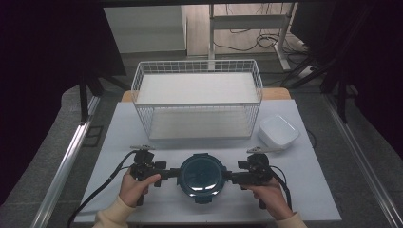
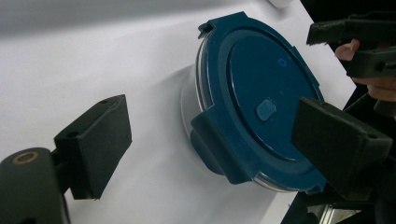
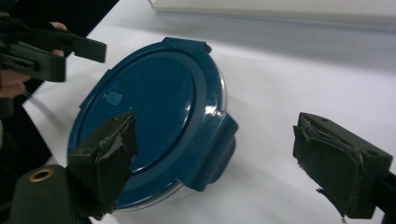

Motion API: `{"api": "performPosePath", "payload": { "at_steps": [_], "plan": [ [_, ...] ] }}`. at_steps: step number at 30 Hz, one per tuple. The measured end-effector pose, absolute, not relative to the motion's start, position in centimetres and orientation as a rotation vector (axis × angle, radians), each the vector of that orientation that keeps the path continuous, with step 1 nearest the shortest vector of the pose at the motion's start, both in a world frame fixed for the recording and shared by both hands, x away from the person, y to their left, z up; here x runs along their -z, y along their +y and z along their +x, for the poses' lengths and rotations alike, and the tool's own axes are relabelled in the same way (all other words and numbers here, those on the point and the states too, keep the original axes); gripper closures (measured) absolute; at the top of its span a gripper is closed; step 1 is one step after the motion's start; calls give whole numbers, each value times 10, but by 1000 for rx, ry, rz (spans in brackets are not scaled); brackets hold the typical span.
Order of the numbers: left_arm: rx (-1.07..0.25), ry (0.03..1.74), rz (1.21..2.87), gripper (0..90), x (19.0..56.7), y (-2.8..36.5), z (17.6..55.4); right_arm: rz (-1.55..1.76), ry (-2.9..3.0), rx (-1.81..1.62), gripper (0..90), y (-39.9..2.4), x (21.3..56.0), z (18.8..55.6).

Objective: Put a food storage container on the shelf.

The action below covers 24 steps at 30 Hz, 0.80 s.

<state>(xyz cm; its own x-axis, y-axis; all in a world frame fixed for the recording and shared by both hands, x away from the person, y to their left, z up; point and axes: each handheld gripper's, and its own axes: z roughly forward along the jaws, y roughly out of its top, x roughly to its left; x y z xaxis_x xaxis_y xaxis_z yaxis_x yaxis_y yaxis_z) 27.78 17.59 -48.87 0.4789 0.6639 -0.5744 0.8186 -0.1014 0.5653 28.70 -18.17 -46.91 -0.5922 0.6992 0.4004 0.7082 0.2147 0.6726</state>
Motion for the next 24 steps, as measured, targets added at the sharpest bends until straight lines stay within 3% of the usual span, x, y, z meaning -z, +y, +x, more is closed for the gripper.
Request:
{"api": "performPosePath", "payload": {
  "at_steps": [18, 24],
  "plan": [
    [442, 1293, 1688, 151, 519, 160, 273, -1424, -2265, 1221, 82, -158, 497, 299],
    [536, 1282, 1640, 219, 527, 155, 276, -1419, -2217, 1188, 105, -154, 507, 300]
  ]
}}
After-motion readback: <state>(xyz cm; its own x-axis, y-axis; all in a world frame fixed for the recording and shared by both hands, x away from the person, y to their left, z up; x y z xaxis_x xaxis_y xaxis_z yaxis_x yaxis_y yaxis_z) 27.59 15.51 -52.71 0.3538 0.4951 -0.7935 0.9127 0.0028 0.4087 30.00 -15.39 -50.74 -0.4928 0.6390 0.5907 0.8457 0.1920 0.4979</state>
